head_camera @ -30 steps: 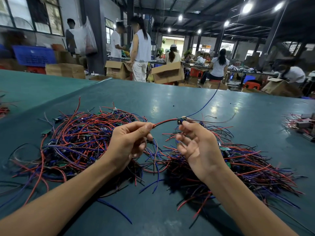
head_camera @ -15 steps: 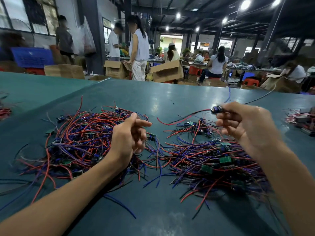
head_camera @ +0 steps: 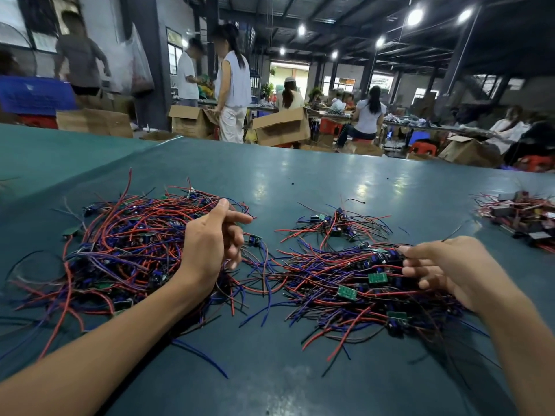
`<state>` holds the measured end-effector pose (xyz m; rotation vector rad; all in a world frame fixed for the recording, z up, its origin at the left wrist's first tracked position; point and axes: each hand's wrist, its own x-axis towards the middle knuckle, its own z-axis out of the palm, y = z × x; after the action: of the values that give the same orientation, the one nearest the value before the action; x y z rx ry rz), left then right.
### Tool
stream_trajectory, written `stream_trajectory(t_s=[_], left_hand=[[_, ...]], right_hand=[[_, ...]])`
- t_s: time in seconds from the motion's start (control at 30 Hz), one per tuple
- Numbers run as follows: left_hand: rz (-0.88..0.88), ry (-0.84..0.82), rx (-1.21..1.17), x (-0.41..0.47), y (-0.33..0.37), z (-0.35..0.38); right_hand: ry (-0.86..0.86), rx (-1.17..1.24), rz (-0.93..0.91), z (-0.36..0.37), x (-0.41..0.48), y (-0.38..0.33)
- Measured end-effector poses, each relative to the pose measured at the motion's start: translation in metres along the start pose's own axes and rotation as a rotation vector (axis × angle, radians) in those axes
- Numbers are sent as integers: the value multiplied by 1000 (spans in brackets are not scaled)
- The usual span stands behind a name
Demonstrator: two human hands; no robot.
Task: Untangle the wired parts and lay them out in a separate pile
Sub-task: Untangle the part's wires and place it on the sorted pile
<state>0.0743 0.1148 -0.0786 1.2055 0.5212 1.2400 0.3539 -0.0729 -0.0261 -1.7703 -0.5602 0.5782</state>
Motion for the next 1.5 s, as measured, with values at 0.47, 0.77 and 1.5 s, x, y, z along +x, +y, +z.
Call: stream_trajectory(t_s=[0.47,0.77,1.5], left_hand=[[170,-122,316,-3,0,-5],[-53,69,-302,14,46,-16],[155,-691,1691,82,25,18]], right_hand=[[187,140,-14,-6,-8,-12],[162,-166,-824,122,-45,-65],[-59,-267,-545,187,-9,12]])
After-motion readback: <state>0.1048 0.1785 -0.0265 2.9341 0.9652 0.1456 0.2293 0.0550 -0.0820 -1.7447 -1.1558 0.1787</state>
